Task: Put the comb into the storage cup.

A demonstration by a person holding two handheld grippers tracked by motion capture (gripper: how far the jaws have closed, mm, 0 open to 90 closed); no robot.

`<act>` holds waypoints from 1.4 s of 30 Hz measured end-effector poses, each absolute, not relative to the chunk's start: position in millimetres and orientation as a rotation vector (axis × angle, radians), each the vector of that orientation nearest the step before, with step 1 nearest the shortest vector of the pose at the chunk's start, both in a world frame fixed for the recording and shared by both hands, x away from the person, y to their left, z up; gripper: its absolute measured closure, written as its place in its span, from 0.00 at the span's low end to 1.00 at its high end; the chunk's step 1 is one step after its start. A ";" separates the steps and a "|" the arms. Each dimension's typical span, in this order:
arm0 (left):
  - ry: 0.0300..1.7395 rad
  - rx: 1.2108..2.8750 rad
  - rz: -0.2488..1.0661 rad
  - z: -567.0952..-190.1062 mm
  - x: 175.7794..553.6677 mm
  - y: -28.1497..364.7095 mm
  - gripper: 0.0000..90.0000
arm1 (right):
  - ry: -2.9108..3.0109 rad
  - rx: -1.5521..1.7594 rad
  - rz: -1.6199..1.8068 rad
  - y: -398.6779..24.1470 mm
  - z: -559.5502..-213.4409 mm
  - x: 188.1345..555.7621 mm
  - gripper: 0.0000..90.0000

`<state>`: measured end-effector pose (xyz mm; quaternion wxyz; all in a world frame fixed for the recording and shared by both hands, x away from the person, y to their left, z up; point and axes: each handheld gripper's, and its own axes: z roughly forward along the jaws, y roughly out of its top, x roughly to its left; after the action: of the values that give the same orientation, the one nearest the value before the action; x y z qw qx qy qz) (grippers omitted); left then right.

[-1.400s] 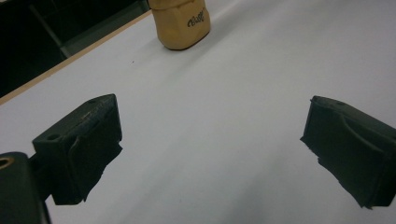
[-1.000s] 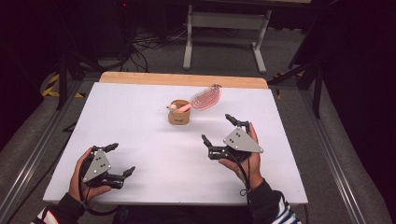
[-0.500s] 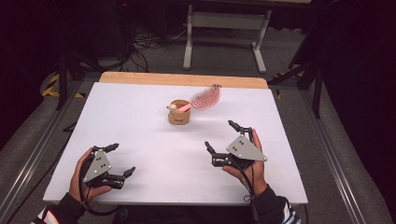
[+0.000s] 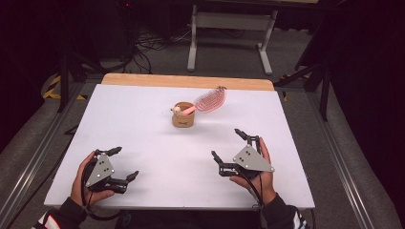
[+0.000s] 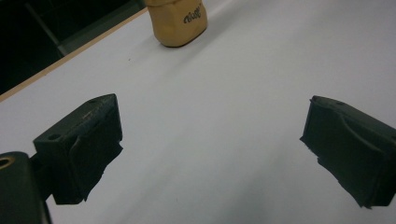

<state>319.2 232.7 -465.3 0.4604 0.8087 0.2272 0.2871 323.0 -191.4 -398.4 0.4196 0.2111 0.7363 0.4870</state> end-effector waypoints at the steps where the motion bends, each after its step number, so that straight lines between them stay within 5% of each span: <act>1: 0.560 1.990 0.706 -465.2 319.2 232.7 0.06 | 1.845 0.528 1.219 -191.6 -399.2 322.5 0.07; 42: 0.535 1.987 0.694 -464.8 318.6 229.9 0.06 | 1.924 0.682 1.007 -241.0 -456.8 307.9 0.04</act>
<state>318.6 229.9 -464.8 0.4662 0.8094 0.2182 0.2828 307.9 -241.0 -456.8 0.4194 0.2718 0.7675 0.4015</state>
